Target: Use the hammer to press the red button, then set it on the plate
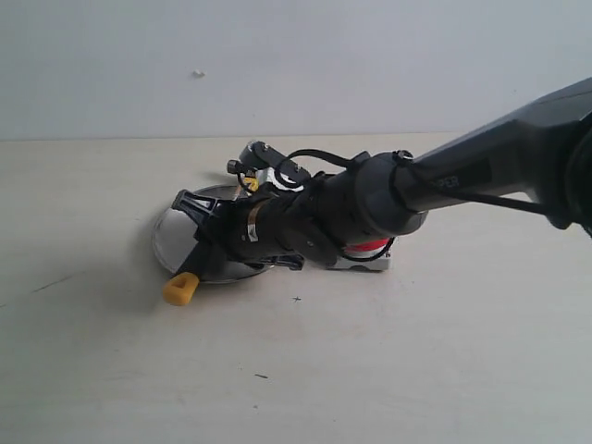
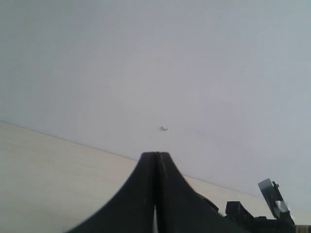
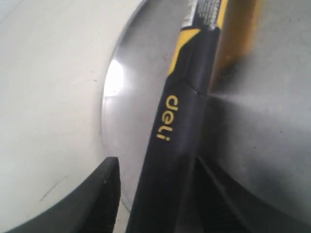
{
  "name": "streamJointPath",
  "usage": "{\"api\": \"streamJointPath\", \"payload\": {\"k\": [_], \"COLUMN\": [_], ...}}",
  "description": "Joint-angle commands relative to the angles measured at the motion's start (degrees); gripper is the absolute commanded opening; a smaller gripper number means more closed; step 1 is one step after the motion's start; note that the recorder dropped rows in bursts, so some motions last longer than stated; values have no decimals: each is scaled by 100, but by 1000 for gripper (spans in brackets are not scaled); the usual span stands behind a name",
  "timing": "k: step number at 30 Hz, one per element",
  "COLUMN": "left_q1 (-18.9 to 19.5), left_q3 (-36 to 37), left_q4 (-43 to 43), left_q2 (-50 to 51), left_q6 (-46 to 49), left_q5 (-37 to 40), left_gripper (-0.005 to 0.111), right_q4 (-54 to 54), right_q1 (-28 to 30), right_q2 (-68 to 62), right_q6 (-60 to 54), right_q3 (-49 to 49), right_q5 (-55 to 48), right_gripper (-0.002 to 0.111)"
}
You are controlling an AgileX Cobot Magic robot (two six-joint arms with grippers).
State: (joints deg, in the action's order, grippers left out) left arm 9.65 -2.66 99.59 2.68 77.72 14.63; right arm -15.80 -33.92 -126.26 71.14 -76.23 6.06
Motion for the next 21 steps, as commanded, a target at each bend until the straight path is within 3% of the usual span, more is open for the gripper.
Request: {"api": "streamJointPath", "payload": {"k": [1,6,11,21], "left_q1": [-7,-7,-7,-7], "left_q3": [29,29,29,29], "left_q4": [36,36,36,36], "left_q2": [-26,-26,-26,-26], "left_q6": [1,1,1,1], "left_q5": [39,39,39,39], "left_gripper": [0,0,0,0], "right_q4": [-377,-493,-883,-2342], "right_q1": [-8,-8,-8,-8], "right_q2": [410,982,1933,4866], "right_q6": [-126,-712,-1185,-1290], "right_q3": [-37,142,743,2938], "right_q5": [-268,-1147,-1199,-1221], "right_gripper": [47,39,2,0]}}
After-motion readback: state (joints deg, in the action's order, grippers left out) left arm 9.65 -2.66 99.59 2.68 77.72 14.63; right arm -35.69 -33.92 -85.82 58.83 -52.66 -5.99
